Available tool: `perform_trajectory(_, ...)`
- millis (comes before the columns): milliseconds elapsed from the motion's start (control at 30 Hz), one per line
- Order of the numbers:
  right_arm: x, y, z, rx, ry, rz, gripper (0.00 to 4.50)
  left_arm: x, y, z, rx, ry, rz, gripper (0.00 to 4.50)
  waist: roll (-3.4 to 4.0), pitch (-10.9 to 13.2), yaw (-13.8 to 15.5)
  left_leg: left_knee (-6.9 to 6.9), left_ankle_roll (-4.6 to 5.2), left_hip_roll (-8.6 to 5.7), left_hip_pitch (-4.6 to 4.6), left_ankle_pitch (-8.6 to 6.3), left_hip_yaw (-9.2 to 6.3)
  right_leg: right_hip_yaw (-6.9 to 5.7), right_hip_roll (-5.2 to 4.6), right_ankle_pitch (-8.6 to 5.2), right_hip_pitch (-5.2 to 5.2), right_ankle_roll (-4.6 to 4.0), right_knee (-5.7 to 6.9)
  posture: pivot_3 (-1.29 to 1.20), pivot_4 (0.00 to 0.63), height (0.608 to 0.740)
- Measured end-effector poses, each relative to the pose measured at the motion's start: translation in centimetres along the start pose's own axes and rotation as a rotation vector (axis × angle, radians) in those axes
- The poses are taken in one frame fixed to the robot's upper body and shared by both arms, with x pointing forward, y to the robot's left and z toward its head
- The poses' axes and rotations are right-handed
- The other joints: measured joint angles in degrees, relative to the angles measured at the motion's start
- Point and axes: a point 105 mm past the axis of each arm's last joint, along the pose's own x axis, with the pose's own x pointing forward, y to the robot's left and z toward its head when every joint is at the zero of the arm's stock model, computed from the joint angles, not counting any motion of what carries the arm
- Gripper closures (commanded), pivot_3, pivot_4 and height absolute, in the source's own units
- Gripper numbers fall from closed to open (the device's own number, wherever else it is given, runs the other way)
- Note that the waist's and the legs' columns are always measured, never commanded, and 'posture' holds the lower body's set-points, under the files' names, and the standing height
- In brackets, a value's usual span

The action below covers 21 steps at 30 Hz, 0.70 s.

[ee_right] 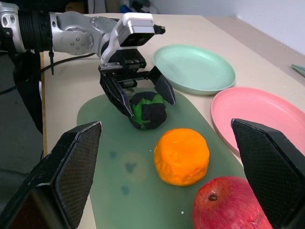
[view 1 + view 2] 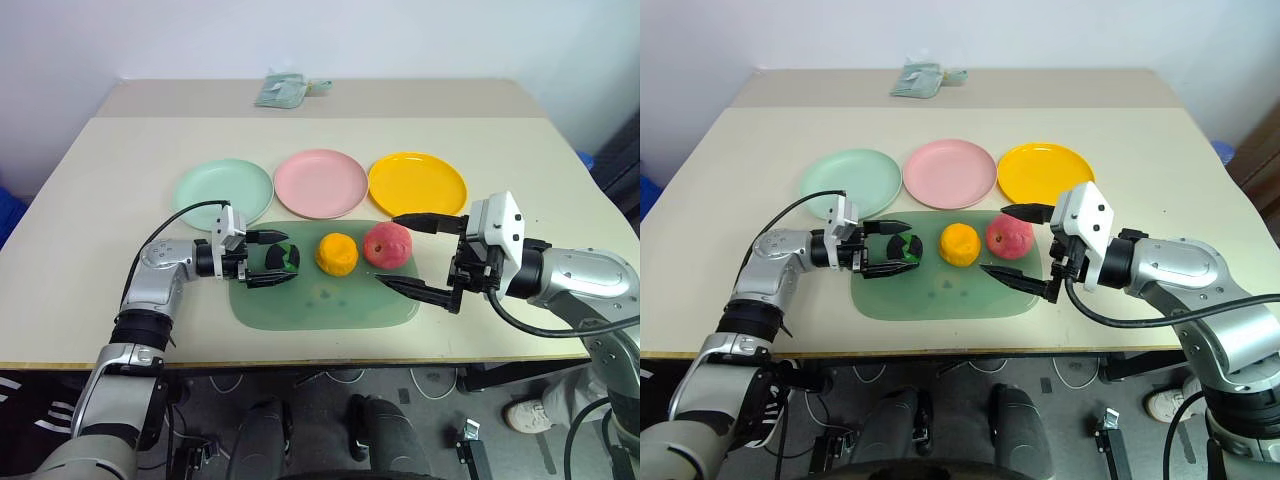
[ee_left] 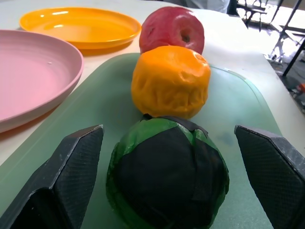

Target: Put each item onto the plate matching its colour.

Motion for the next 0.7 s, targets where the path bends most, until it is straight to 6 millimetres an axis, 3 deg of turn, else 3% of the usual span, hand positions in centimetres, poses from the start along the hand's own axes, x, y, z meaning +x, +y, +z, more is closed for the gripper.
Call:
perform_trajectory(167,-0.02,-0.08,0.03,-0.001,0.0,-0.007,0.06,0.5,-0.15,-0.1,0.023,-0.001,-0.006,0.01,0.0,0.0,-0.01,0.0,0.0,0.0,0.0,0.0,0.0,0.0,0.0,0.0,0.0,0.0,0.0,0.0,0.15,0.74)
perform_trajectory(267,-0.08,-0.18,0.07,-0.003,0.0,-0.014,0.0,0.57,-0.23,-0.4,0.019,0.006,-0.012,0.76,0.0,0.0,-0.02,0.0,0.0,0.0,0.0,0.0,0.0,0.0,0.0,0.0,0.0,0.0,0.0,0.0,0.15,0.74)
perform_trajectory(300,-0.09,-0.19,0.08,-0.003,0.0,-0.015,0.0,0.59,-0.21,-0.5,0.018,0.006,-0.009,1.22,0.0,0.0,-0.02,0.0,0.0,0.0,0.0,0.0,0.0,0.0,0.0,0.0,0.0,0.0,0.0,0.0,0.15,0.74)
perform_trajectory(700,-0.01,-0.29,0.58,-0.014,-0.011,-0.017,0.0,0.27,-0.19,-0.4,0.024,-0.031,0.006,1.22,0.0,0.0,0.0,0.0,0.0,0.0,0.0,0.0,0.0,0.0,0.0,0.0,0.0,0.0,0.0,0.0,0.15,0.74)
